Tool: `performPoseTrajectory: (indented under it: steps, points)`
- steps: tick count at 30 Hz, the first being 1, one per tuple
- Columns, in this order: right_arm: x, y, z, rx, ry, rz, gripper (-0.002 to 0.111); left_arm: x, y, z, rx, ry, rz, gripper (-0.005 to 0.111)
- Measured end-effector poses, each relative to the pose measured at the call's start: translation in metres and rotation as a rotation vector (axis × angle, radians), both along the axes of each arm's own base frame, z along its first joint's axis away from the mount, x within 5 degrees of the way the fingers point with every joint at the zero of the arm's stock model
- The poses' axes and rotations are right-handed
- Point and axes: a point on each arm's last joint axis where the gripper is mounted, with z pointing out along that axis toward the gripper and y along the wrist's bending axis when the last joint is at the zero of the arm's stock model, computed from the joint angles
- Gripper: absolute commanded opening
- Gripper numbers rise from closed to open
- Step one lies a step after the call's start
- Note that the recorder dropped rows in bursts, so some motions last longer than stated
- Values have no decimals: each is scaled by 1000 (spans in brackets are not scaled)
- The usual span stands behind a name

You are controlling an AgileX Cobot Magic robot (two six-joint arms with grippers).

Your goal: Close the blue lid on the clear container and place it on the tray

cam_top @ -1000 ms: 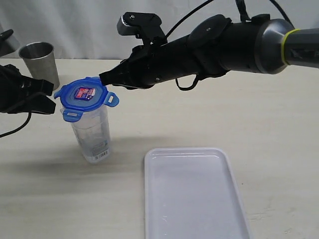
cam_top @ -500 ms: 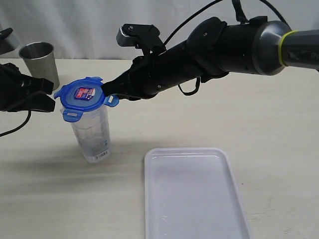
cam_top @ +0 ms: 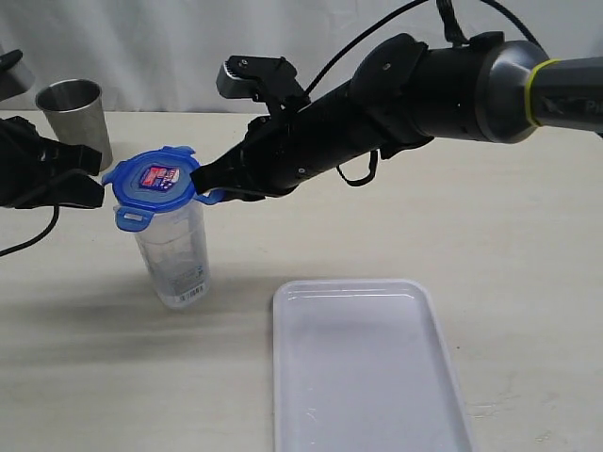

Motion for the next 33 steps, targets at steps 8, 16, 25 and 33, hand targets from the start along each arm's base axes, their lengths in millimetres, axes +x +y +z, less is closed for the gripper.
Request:
performPoseTrajectory:
  steps: [8,16,25,33]
  points:
    - [-4,0,-1,-9,30,34,4,2,1,0,7,-19,17,2]
    - [-9,1,-3,-16,70,75,4,3,2,1,13,-32,29,2]
    - [-13,1,-3,-20,99,104,4,6,3,1,21,-54,48,2]
    - [-12,-1,-5,-56,75,116,4,6,3,1,21,-55,44,2]
